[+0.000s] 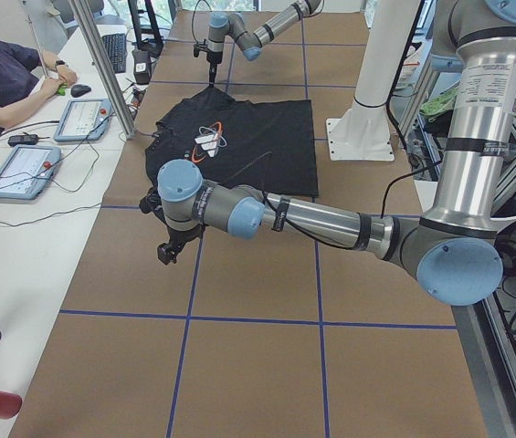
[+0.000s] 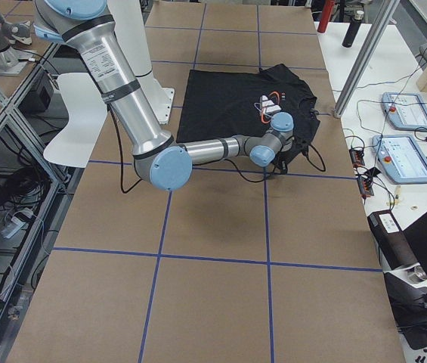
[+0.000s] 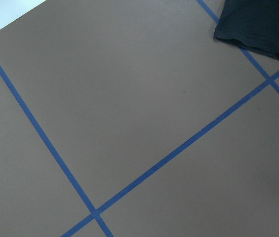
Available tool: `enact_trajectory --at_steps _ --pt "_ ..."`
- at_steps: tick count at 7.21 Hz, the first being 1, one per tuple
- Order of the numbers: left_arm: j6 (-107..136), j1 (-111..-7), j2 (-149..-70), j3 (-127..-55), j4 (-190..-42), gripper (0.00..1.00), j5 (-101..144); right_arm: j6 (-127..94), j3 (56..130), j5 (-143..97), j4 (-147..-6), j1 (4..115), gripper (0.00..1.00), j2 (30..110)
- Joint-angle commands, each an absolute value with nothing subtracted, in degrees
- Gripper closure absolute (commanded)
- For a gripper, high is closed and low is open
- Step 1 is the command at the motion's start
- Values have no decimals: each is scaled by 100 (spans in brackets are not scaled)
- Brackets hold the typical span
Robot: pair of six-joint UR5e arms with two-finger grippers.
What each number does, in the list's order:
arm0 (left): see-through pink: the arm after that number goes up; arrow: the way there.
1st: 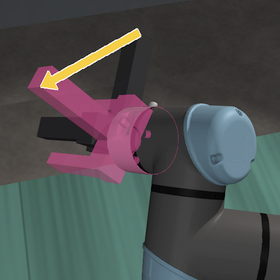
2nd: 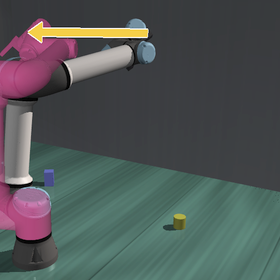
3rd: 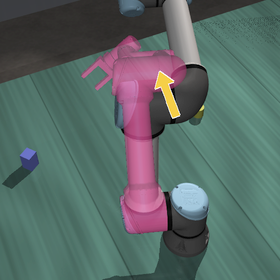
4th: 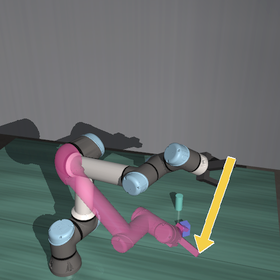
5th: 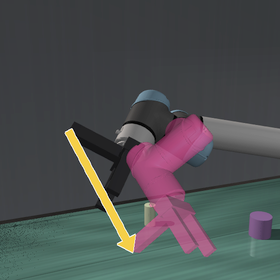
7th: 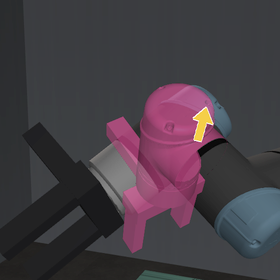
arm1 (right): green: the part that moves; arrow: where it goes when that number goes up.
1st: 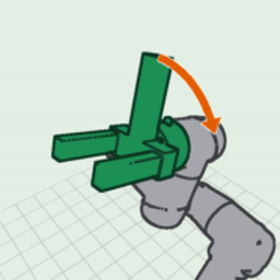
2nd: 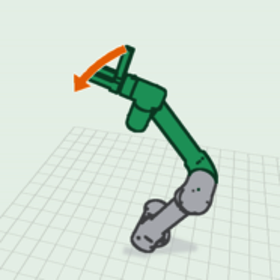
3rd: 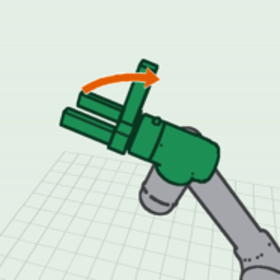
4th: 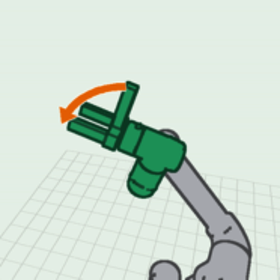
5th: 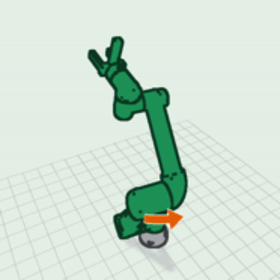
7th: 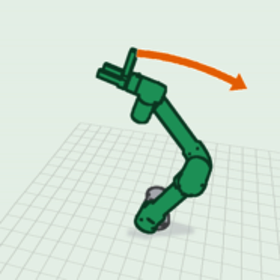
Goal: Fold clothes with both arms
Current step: 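Move the right gripper to the sleeve nearest it and grasp it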
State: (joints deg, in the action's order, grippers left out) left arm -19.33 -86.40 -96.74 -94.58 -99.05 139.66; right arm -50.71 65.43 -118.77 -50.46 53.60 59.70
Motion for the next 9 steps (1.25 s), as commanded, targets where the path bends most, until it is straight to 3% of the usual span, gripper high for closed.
enact_trajectory --at_steps 1,2,3,4,5,6,9 --pt "-1934 -8640 -9668 -9457 -9905 0 13966 -5071 6530 -11874 -5027 5344 45 5968" --pt "-1934 -8640 -9668 -9457 -9905 0 13966 -5080 6530 -11874 -5027 5335 46 5968" --pt "-1934 -8640 -9668 -9448 -9905 0 13966 -5080 6539 -11874 -5027 5335 54 5968" --pt "-1934 -8640 -9668 -9448 -9905 0 13966 -5080 6539 -11874 -5027 5335 69 5968" --pt "-1934 -8640 -9668 -9448 -9905 0 13966 -5071 6556 -11883 -5027 5335 93 5968" --pt "-1934 -8640 -9659 -9448 -9905 0 13966 -5071 6583 -11883 -5027 5335 100 5968" --pt "-1934 -8640 -9642 -9448 -9905 0 13966 -5089 6836 -11926 -5079 5414 100 5968"
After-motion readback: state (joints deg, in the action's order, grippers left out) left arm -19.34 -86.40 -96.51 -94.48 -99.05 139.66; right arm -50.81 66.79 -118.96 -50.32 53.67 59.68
